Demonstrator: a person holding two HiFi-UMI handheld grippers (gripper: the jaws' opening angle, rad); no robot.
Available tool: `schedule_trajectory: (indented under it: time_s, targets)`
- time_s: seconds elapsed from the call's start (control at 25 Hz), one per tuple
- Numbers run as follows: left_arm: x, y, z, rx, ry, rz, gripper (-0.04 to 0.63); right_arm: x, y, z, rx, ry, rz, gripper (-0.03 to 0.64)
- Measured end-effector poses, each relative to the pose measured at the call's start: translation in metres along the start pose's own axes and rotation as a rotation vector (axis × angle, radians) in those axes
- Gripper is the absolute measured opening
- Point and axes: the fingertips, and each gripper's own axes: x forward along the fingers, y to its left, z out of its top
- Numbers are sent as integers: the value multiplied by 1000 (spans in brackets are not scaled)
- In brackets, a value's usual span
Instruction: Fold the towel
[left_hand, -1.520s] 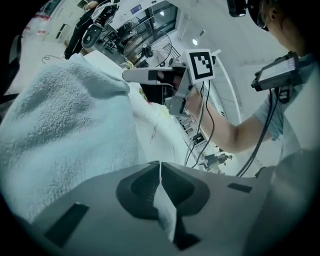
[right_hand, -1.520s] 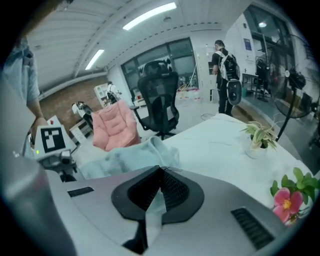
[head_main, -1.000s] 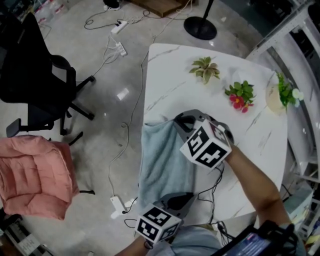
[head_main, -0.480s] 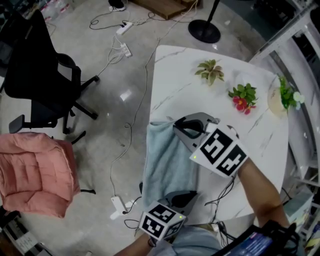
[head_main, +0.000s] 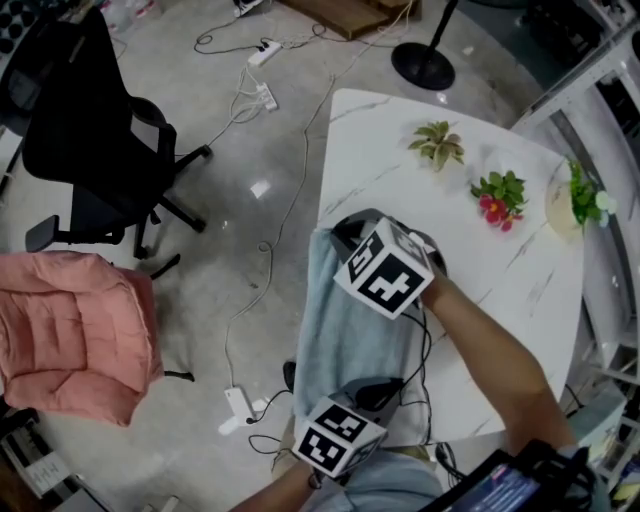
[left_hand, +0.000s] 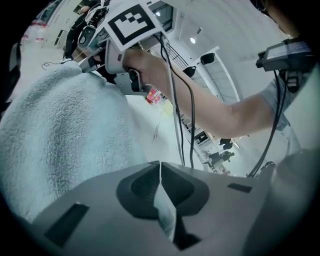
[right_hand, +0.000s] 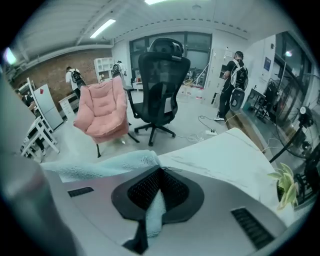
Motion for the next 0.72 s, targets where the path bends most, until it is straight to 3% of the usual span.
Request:
schedule_trajectory:
  time_s: [0.2, 0.32, 0.52, 0.72]
  targets:
    - [-7, -5, 2, -3, -11, -7, 15, -14, 6, 7, 113, -42, 62, 23]
    - [-26, -12, 11, -16, -71, -24, 15, -53, 9, 17, 185, -125, 81, 35]
    - [-73, 9, 17, 33, -143, 51, 15, -120, 14, 11, 297, -217, 10, 44]
    - [-110, 35, 11, 85, -156, 112, 15, -158, 58, -46, 440, -203, -52, 67]
